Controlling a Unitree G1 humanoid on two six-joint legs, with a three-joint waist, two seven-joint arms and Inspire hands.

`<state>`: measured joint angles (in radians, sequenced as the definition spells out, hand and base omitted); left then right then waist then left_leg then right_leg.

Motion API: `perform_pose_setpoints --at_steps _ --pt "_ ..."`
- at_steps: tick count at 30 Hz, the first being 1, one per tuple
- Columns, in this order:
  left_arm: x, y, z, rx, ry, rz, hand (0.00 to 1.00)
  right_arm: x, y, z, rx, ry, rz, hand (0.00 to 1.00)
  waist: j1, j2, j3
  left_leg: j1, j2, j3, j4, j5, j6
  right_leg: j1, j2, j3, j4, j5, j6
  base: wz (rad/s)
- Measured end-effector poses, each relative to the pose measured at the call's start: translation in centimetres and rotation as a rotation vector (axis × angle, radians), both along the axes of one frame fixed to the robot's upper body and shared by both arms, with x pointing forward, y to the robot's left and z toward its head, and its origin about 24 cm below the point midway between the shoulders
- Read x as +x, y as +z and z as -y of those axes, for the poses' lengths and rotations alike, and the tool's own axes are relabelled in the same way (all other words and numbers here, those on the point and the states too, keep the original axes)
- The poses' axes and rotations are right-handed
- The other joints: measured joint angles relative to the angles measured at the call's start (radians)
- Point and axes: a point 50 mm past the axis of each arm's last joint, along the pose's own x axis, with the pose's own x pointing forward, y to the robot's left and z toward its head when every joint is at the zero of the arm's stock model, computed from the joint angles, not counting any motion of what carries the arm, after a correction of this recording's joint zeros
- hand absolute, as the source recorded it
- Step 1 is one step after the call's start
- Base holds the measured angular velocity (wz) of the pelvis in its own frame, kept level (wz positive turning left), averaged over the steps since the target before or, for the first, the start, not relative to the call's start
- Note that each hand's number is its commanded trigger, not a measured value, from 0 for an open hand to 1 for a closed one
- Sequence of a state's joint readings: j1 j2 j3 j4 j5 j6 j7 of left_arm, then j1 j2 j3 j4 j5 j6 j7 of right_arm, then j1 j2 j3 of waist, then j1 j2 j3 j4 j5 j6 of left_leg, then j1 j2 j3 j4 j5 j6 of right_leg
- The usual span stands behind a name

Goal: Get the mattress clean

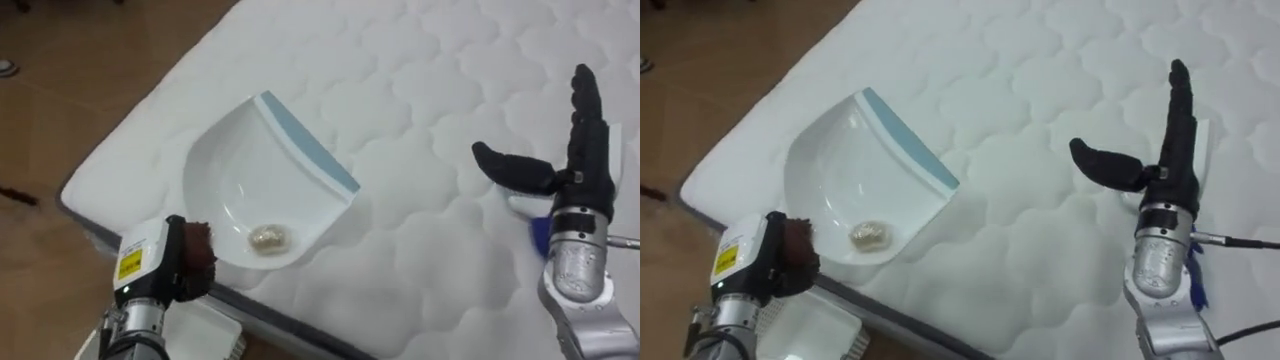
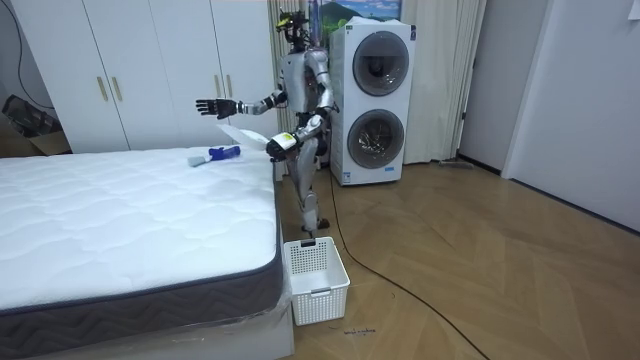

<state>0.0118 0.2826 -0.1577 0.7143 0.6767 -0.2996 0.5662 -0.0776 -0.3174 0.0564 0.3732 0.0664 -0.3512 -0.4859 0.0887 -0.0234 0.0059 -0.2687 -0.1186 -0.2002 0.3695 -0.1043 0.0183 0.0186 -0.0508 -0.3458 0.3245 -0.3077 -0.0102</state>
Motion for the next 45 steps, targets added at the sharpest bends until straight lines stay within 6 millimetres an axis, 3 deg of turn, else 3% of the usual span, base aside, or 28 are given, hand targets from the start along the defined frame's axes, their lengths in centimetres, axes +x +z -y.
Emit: perform_pose_setpoints --at_steps 1,3,4,5,6,7,8,9,10,12,14,15,17,21,25,26,28,30,31,32,33,34,35,38,45 --pt "0.1 0.0 0.0 0.0 -0.001 0.003 1.0 -0.1 -0.1 -0.1 0.004 -0.006 0.0 0.0 0.0 0.0 0.0004 -0.005 -0.001 -0.01 0.003 0.005 -0.002 0.0 0.003 -0.013 0.003 0.0 -0.001 0.81" --pt "0.4 0.2 0.3 -0.003 -0.002 0.022 1.0 -0.4 -0.3 -0.2 -0.008 -0.032 0.01 0.0 -0.006 0.001 0.0016 -0.021 -0.016 -0.056 -0.025 0.058 -0.013 -0.001 0.019 -0.023 -0.004 0.007 -0.013 1.12" --pt "0.5 0.3 0.4 -0.007 -0.003 0.026 1.0 -0.6 -0.3 -0.1 -0.017 -0.037 0.018 0.0 -0.014 0.001 0.0025 -0.024 -0.017 -0.036 -0.044 0.078 -0.007 0.001 0.019 -0.029 -0.012 0.006 -0.017 1.52" --pt "0.7 0.4 0.5 -0.026 0.002 0.04 1.0 -0.8 -0.3 -0.2 -0.03 -0.04 0.038 0.0 -0.036 0.0 0.0058 -0.033 -0.006 0.083 -0.086 0.121 0.021 0.008 0.004 -0.083 -0.028 -0.003 -0.036 1.52" --pt "1.1 0.7 0.7 -0.045 0.004 0.059 1.0 -0.8 -0.3 -0.3 -0.028 -0.039 0.054 0.0 -0.049 -0.003 0.0199 -0.066 0.045 0.245 -0.039 0.104 0.041 0.005 -0.011 -0.194 -0.027 -0.015 -0.051 1.33" --pt "1.1 0.7 0.6 -0.053 0.01 0.061 1.0 -0.8 -0.5 -0.7 -0.02 -0.028 0.048 0.0 -0.046 0.004 0.0164 -0.083 0.076 0.322 0.026 0.063 0.047 0.006 -0.012 -0.246 -0.027 -0.016 -0.053 0.77" --pt "1.0 0.6 0.3 -0.056 0.024 0.056 1.0 -0.7 -0.9 -1.7 -0.01 0.013 0.036 0.0 -0.039 -0.001 0.0194 -0.091 0.135 0.412 0.144 -0.022 0.032 0.014 -0.013 -0.324 -0.038 -0.022 -0.053 0.52" --pt "1.0 0.5 0.1 -0.055 0.031 0.051 1.0 -0.7 -1.1 -2.6 -0.01 0.065 0.022 0.0 -0.051 -0.003 0.0206 -0.089 0.19 0.452 0.22 -0.084 0.015 0.028 -0.011 -0.409 -0.05 -0.026 -0.047 0.84" --pt "1.2 0.6 0.2 -0.058 0.024 0.053 1.0 -0.6 -1.3 -3.2 -0.012 0.102 0.009 0.0 -0.063 0.002 0.0275 -0.085 0.224 0.465 0.236 -0.118 -0.007 0.028 -0.009 -0.465 -0.042 -0.029 -0.043 0.92" --pt "1.6 0.5 0.8 -0.071 0.012 0.049 1.0 -0.6 -1.4 -3.4 -0.013 0.131 -0.005 0.0 -0.06 0.009 0.0322 -0.088 0.222 0.468 0.192 -0.123 -0.003 0.006 -0.02 -0.483 0.008 -0.034 -0.037 0.8" --pt "1.6 0.5 0.8 -0.073 0.012 0.049 1.0 -0.6 -1.5 -3.6 -0.017 0.148 -0.01 0.0 -0.069 0.008 0.0311 -0.078 0.185 0.445 0.139 -0.104 0.029 -0.004 -0.027 -0.444 0.021 -0.039 -0.032 0.82" --pt "1.7 0.6 0.8 -0.075 0.012 0.053 1.0 -0.6 -1.5 -3.6 -0.018 0.148 -0.009 0.0 -0.077 0.007 0.0309 -0.075 0.164 0.44 0.109 -0.085 0.045 -0.016 -0.031 -0.395 0.027 -0.041 -0.032 0.71" --pt "1.6 0.6 0.8 -0.074 0.012 0.053 1.0 -0.5 -1.6 -3.6 -0.022 0.151 -0.014 0.0 -0.06 0.009 0.0294 -0.075 0.147 0.441 0.089 -0.067 0.055 -0.033 -0.039 -0.347 0.041 -0.043 -0.031 0.47" --pt "1.5 0.4 1.1 -0.084 0.009 0.047 1.0 -0.6 -2.3 -4.1 -0.029 0.176 -0.05 0.0 -0.014 0.007 0.028 -0.071 0.122 0.432 0.069 -0.058 0.063 -0.04 -0.066 -0.348 0.081 -0.057 -0.022 0.15" --pt "1.6 0.4 1.2 -0.087 0.006 0.051 1.0 -0.7 -2.7 -4.8 -0.03 0.211 -0.071 0.0 -0.006 -0.004 0.0223 -0.071 0.09 0.402 0.062 -0.055 0.079 -0.061 -0.104 -0.338 0.164 -0.071 -0.011 0.24" --pt "1.7 0.5 1.3 -0.091 -0.003 0.056 1.0 -0.8 -3.2 -4.7 -0.032 0.205 -0.092 0.0 -0.007 -0.011 0.0186 -0.069 0.081 0.383 0.062 -0.053 0.085 -0.077 -0.113 -0.313 0.213 -0.071 -0.011 0.62" --pt "1.7 0.5 1.3 -0.094 -0.008 0.061 1.0 -0.9 -3.9 -4.3 -0.035 0.192 -0.125 0.0 -0.021 -0.021 0.0149 -0.067 0.063 0.327 0.071 -0.054 0.093 -0.129 -0.122 -0.207 0.306 -0.071 0.001 0.78" --pt "1.8 0.7 0.9 -0.097 0.005 0.066 1.0 -1.0 -4.1 -4.0 -0.034 0.177 -0.136 0.0 -0.036 -0.019 0.0156 -0.073 0.059 0.263 0.075 -0.051 0.094 -0.223 -0.103 -0.062 0.311 -0.071 0.021 0.79" --pt "1.8 0.7 0.8 -0.095 0.008 0.067 1.0 -1.0 -4.1 -4.0 -0.035 0.177 -0.136 0.0 -0.039 -0.019 0.0157 -0.075 0.057 0.249 0.078 -0.049 0.09 -0.249 -0.103 -0.029 0.295 -0.065 0.03 0.81" --pt "1.8 0.8 0.6 -0.088 0.009 0.07 1.0 -1.0 -4.2 -4.0 -0.037 0.172 -0.138 0.0 -0.053 -0.017 0.0166 -0.08 0.048 0.212 0.088 -0.047 0.087 -0.285 -0.099 0.043 0.248 -0.039 0.043 1.04" --pt "1.9 0.9 0.4 -0.086 0.008 0.071 1.0 -1.1 -4.3 -3.8 -0.04 0.163 -0.142 0.0 -0.068 -0.017 0.0169 -0.088 0.036 0.176 0.104 -0.05 0.081 -0.308 -0.099 0.104 0.203 0.019 0.055 1.12" --pt "1.9 0.9 0.4 -0.093 0.011 0.07 1.0 -1.1 -4.4 -3.8 -0.04 0.159 -0.145 0.0 -0.078 -0.017 0.0169 -0.09 0.031 0.159 0.112 -0.052 0.077 -0.314 -0.097 0.129 0.187 0.055 0.064 1.04" --pt "1.8 0.8 0.3 -0.106 0.022 0.065 1.0 -1.2 -4.4 -3.7 -0.041 0.156 -0.149 0.0 -0.08 -0.018 0.0147 -0.092 0.019 0.129 0.119 -0.055 0.072 -0.312 -0.077 0.161 0.173 0.109 0.056 0.73" --pt "1.8 0.8 0.2 -0.131 0.041 0.067 1.0 -0.8 -4.0 -3.6 -0.051 0.154 -0.133 0.0 -0.069 0.007 0.0165 -0.103 0.021 0.097 0.116 -0.047 0.051 -0.296 -0.061 0.135 0.142 0.099 0.048 0.39" --pt "1.7 0.6 0.3 -0.15 0.048 0.053 1.0 -0.9 -4.1 -3.6 -0.051 0.158 -0.137 0.0 -0.069 0.017 0.0255 -0.105 0.02 0.059 0.109 -0.054 0.042 -0.268 -0.051 0.101 0.107 0.098 0.036 0.15"
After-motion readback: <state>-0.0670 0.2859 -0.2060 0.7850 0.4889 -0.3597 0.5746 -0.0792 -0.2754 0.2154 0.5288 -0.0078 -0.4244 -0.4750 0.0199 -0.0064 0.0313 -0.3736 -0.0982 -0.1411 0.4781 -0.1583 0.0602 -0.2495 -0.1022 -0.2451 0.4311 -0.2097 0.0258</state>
